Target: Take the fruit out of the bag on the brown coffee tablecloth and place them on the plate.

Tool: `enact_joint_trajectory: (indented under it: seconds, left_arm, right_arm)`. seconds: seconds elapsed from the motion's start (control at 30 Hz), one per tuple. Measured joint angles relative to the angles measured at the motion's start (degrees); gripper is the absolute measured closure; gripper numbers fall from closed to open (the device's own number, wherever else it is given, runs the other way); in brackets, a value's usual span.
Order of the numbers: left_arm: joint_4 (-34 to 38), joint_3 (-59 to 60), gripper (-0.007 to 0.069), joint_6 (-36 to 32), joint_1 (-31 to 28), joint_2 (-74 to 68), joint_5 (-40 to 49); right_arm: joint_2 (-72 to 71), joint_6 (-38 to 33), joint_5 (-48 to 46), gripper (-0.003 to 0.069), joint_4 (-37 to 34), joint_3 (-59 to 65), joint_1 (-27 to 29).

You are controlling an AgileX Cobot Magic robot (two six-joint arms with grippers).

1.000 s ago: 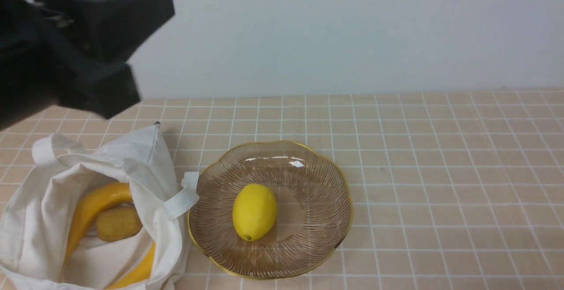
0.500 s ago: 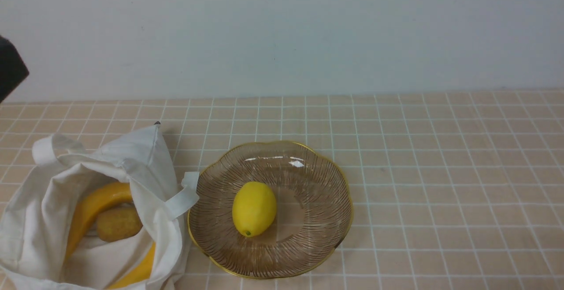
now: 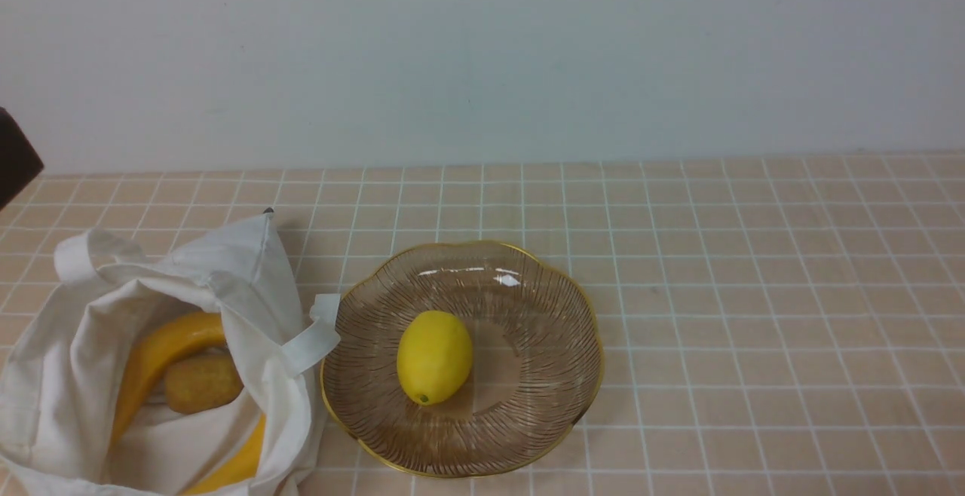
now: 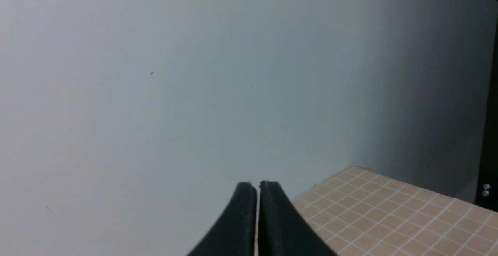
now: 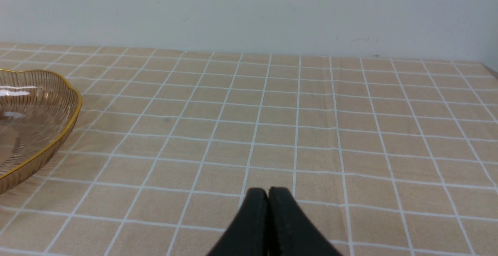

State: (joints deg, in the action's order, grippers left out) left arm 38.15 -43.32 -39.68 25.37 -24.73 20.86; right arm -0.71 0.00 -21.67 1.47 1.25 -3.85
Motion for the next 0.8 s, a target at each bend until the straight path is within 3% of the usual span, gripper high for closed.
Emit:
enact_joint_trajectory:
  seconds: [0.23,0.3,0.43,0.5,0.6,0.7,0.8]
  left_arm:
    - [-1.8,0.2,0.0632,1.3,0.0,0.0,-1.9]
    - [-6.0,0.9,0.0632,4.4,-0.1,0.4,-2.3]
    - [-20.0,4.5,0.0632,20.0,-2.7,3.1,-2.3]
    - [-28.5,9.3,0.0632,31.4,-6.6,6.1,-2.2]
    - [-35.5,15.6,0.0632,41.1,-12.8,10.9,-1.8]
    - [-37.7,23.6,0.0632,43.8,-19.2,16.6,-1.6]
    - [-38.1,32.5,0.0632,42.2,-24.5,22.7,-1.3]
  right_arm:
    - [0.0,0.0,0.0,0.0673,0.0,0.0,0.0]
    - [0.0,0.0,0.0,0.0673,0.0,0.0,0.0]
    - [0.0,0.0,0.0,0.0673,0.0,0.0,0.0]
    - [0.0,0.0,0.0,0.0673,0.0,0.0,0.0]
    - [0.0,0.0,0.0,0.0673,0.0,0.0,0.0]
    - [0.0,0.0,0.0,0.0673,0.0,0.0,0.0]
    - [0.0,0.0,0.0,0.0673,0.0,0.0,0.0]
